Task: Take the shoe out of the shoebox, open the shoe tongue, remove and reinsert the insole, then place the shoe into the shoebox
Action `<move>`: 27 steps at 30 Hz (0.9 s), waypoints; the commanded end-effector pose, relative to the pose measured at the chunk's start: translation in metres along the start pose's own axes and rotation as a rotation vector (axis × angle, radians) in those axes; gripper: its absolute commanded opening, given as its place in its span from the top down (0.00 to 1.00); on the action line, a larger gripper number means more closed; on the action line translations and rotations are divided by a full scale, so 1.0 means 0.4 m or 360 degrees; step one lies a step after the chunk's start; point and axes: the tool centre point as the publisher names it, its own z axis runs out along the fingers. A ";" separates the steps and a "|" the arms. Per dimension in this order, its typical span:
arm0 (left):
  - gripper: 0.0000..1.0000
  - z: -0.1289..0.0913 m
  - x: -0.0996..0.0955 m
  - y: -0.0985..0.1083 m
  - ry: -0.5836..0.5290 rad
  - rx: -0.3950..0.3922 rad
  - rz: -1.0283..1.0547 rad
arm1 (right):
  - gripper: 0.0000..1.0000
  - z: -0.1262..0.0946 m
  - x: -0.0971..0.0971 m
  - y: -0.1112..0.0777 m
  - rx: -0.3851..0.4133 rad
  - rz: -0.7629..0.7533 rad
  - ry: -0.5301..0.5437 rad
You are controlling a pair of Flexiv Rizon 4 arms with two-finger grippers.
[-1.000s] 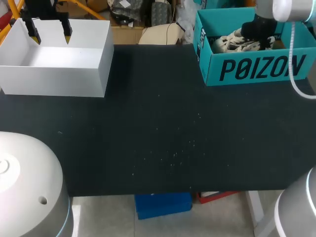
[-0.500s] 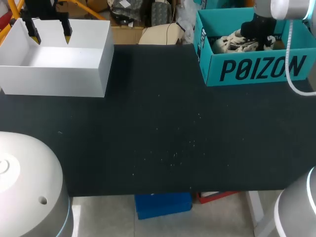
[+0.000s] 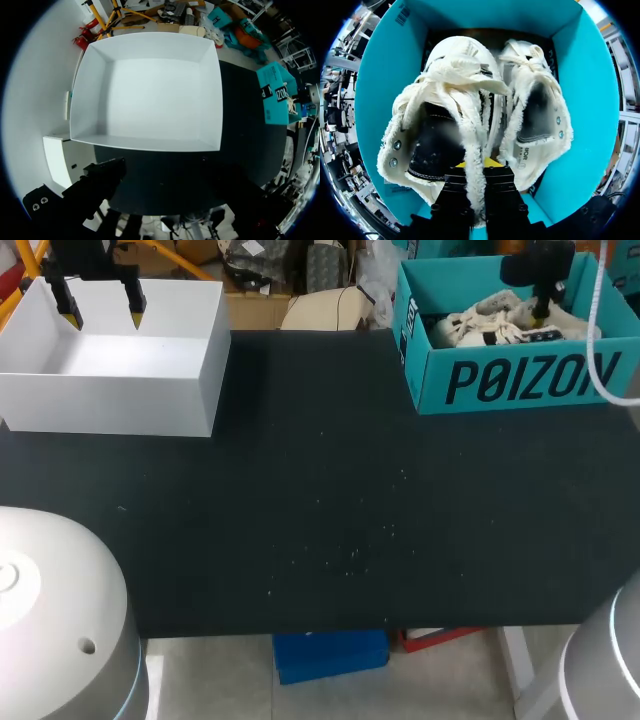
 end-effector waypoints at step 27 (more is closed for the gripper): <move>0.00 -0.001 0.001 0.001 -0.0002 -0.0002 -0.0002 | 1.00 -0.574 0.375 0.378 0.0245 -0.0031 -0.0262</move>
